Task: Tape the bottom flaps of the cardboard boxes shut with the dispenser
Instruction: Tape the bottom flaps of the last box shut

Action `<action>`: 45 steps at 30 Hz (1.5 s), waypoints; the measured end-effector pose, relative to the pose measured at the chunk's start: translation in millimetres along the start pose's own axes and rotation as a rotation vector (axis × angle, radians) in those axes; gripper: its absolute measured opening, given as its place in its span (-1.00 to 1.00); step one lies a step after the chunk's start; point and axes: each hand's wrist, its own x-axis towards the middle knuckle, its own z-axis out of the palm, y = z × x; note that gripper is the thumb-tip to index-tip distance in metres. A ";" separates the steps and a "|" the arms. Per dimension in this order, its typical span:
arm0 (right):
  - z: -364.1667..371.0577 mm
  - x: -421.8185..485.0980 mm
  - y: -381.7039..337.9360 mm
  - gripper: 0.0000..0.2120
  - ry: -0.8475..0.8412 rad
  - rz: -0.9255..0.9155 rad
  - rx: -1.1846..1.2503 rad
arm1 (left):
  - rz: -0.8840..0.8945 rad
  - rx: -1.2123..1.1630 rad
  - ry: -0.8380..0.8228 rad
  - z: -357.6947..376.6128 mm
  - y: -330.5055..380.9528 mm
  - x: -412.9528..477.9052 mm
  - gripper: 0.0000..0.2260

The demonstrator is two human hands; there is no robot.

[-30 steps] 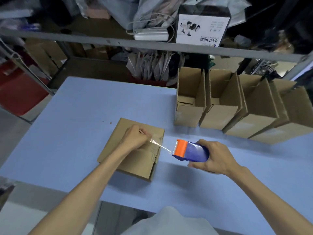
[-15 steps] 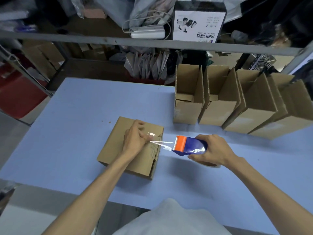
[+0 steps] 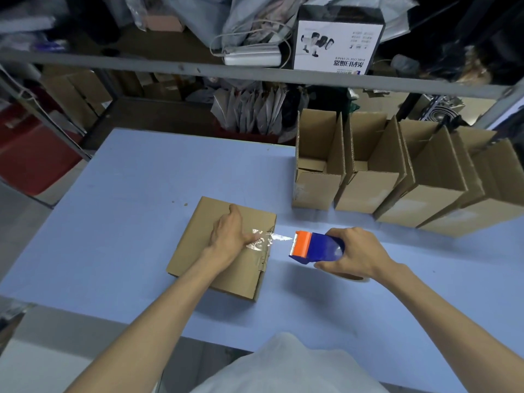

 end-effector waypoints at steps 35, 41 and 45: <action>-0.1 26.1 -30.5 -0.54 0.039 0.141 -0.204 | 0.648 0.485 -0.143 27.0 3.7 7.4 -0.78; -13.0 -4.9 -34.7 -0.44 0.253 -0.002 0.111 | 0.166 -0.466 -0.107 23.9 21.0 -4.2 -0.80; -19.9 -13.6 -46.4 -0.37 0.318 -0.090 0.219 | -0.135 -1.097 -0.416 10.7 34.8 -19.9 -0.72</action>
